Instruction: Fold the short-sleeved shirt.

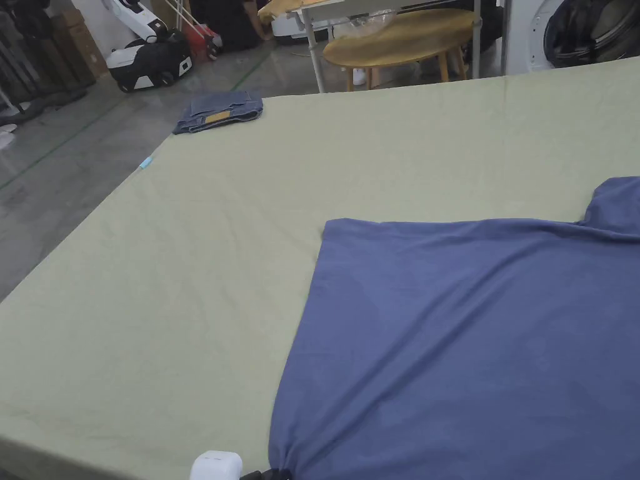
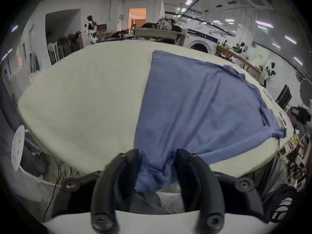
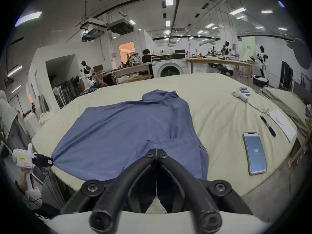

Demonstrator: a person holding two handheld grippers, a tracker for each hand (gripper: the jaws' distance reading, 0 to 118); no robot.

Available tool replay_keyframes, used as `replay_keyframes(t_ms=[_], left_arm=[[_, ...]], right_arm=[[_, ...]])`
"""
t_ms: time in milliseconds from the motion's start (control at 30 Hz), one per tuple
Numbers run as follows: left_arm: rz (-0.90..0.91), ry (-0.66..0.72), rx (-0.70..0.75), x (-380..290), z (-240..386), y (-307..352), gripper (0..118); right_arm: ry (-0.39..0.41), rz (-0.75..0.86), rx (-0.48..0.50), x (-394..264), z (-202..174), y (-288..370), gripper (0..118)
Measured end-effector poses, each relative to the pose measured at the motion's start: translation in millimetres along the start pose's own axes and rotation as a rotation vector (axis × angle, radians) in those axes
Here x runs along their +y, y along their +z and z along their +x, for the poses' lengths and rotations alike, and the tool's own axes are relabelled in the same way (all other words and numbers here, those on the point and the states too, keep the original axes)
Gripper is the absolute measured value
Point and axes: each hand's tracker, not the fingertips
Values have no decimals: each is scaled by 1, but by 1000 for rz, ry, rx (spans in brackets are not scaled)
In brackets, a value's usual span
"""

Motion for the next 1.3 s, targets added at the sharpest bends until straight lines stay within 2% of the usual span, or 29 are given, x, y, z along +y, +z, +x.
replay_keyframes(t_ms=[33,67,200,233,267,300,333,367,467,567,600,633,667,733,800,833,900,967,1033,1133,1200,1300], left_arm=[[-14,-23,63,-2,4,-4,6],[-17,-56,63,-3,4,-6,1],[-27,-2,38,2,3,-3,1],[-24,2,34,1,2,-3,1],[-21,5,32,0,6,-1,1],[-19,6,32,0,7,-1,1],[-19,7,34,0,8,-1,1],[-21,7,38,2,10,-1,1],[-31,-8,52,2,14,-2,1],[-30,-14,61,0,9,-4,1],[-29,-14,61,0,9,-4,1],[-29,-14,62,0,10,-3,1],[-30,-14,64,-1,10,-4,1],[-30,-16,67,-1,11,-3,1],[-27,-18,66,-2,11,-2,1],[-15,-22,55,-2,10,3,1],[101,10,-56,4,9,21,1],[95,31,-40,34,10,27,1],[172,19,-52,61,9,27,1],[217,7,-99,116,13,7,1],[220,-83,-83,154,15,-17,1],[175,-79,-96,196,14,-54,1]], right_arm=[[-11,-3,-8,0,3,1,0],[-27,-5,-22,-1,6,4,0],[-75,9,-107,-10,20,14,0],[-72,-20,-140,-17,35,13,0],[-56,-84,-161,-24,43,8,6],[-41,-103,-179,-31,46,5,32],[-16,-105,-202,-40,49,4,74],[-23,-135,-221,-46,49,0,81],[-82,-197,-168,-60,57,-11,79],[-78,-224,-152,-72,60,-26,76],[-76,-235,-151,-73,59,-30,68],[-69,-243,-142,-76,57,-33,51],[-55,-241,-132,-75,54,-33,39],[-17,-230,-124,-71,48,-32,25],[3,-214,-126,-69,45,-31,6],[1,-219,-118,-64,46,-32,4],[4,-219,-116,-51,46,-32,4],[28,-163,-83,-19,43,-31,4],[48,-114,-64,11,42,-41,4],[35,-81,-33,59,46,-77,4],[27,-70,-23,83,50,-112,4],[16,-97,-19,108,56,-166,4]])
